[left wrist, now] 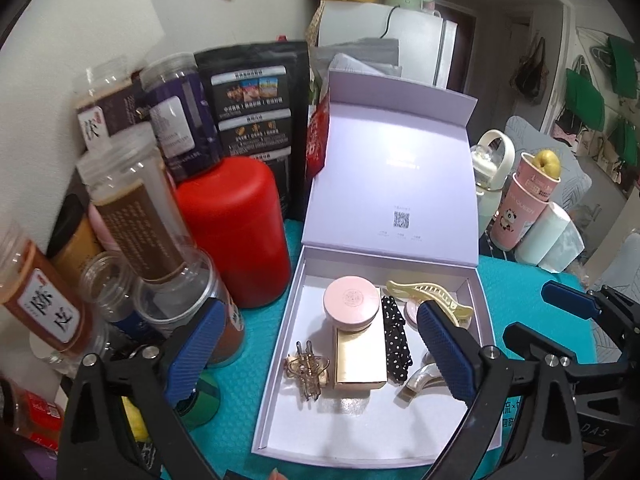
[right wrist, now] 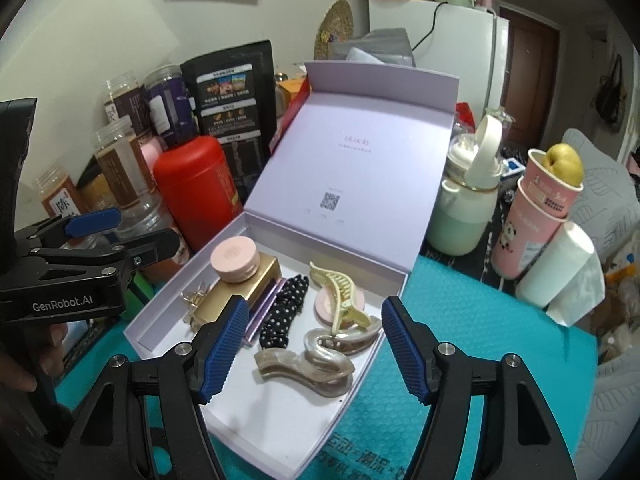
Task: Organize rigid objects
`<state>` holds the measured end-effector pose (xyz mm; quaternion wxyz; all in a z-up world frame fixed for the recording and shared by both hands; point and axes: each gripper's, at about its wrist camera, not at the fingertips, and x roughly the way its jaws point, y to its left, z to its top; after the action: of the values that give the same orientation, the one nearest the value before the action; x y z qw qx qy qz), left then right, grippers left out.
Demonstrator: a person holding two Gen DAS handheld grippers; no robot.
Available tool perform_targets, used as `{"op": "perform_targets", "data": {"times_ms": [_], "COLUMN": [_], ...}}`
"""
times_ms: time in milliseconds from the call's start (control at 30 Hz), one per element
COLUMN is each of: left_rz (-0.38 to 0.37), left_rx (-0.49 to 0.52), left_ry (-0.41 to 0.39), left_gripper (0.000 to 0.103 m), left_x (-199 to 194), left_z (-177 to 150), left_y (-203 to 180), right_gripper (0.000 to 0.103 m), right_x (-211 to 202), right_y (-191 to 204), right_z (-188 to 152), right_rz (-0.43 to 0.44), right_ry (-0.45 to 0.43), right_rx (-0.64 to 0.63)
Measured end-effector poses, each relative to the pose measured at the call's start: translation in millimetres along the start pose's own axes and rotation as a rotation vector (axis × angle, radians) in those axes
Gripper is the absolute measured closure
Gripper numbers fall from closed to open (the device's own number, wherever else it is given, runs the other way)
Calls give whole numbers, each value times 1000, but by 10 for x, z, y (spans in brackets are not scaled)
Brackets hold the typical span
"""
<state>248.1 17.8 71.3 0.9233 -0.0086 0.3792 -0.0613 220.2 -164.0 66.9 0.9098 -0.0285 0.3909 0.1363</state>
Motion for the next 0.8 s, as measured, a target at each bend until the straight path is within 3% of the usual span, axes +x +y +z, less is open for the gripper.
{"op": "perform_targets", "data": {"times_ms": [100,233,333,800], "left_rz": [2,-5,13,13], "left_rx": [8,12,22,60], "left_ry": [-17,-38,-60,-113], "left_gripper": [5,5,5,5], "left_x": [-142,-357,-521,-1135], "left_z": [3,-4,-23,-301], "left_y": [-2,16,18,-2], "right_gripper": [24,22,11,5], "right_x": [-142,-339,-482,-1023], "right_y": [20,50,78,259], "right_z": [11,20,21,-197], "right_rz": [0,-14,-31,-56], "right_ry": [-38,-83,-109,-159], "right_rx": [3,1,-3,12]}}
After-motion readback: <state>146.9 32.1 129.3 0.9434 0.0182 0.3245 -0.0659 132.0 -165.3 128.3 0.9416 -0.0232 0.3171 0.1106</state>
